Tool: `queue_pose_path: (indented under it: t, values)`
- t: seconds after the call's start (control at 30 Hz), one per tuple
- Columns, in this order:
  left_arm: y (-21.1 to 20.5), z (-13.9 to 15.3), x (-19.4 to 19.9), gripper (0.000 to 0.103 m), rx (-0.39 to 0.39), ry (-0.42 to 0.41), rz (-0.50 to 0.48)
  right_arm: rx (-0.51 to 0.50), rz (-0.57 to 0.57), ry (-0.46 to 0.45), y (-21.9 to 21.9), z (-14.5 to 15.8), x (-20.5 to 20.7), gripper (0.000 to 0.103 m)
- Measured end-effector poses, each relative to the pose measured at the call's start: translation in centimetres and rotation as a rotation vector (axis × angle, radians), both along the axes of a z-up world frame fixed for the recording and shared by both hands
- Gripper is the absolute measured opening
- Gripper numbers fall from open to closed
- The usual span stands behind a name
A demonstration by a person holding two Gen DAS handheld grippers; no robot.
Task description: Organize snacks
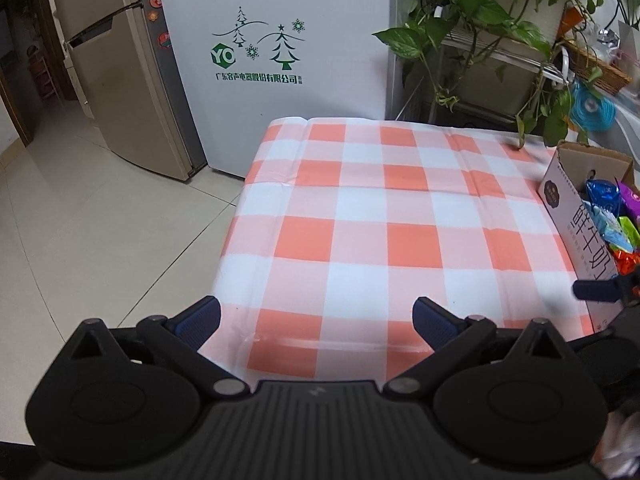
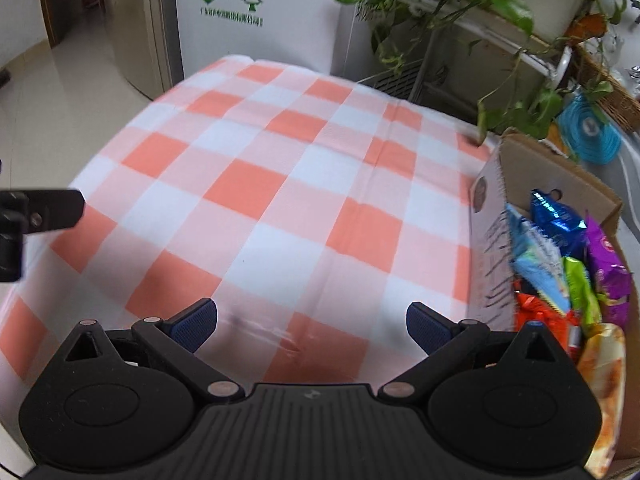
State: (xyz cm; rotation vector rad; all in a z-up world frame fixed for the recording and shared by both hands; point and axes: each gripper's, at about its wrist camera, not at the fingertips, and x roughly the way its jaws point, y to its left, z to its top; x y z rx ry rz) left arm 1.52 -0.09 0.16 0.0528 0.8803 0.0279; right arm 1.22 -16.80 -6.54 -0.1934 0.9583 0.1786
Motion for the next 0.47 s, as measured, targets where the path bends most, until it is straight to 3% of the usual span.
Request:
queue_pose_path:
  t: [0.27,0.47]
  values:
    - [0.7,-0.6,0.4,0.102,-0.058,0.021,0.019,-0.018,-0.041,-0.030,0.6,-2.7,1.5,0.103]
    - [0.5,-0.6,0.3,0.102,-0.075,0.018,0.012,0.091,-0.094,-0.099,0.1,-3.5,2.2,0.103]
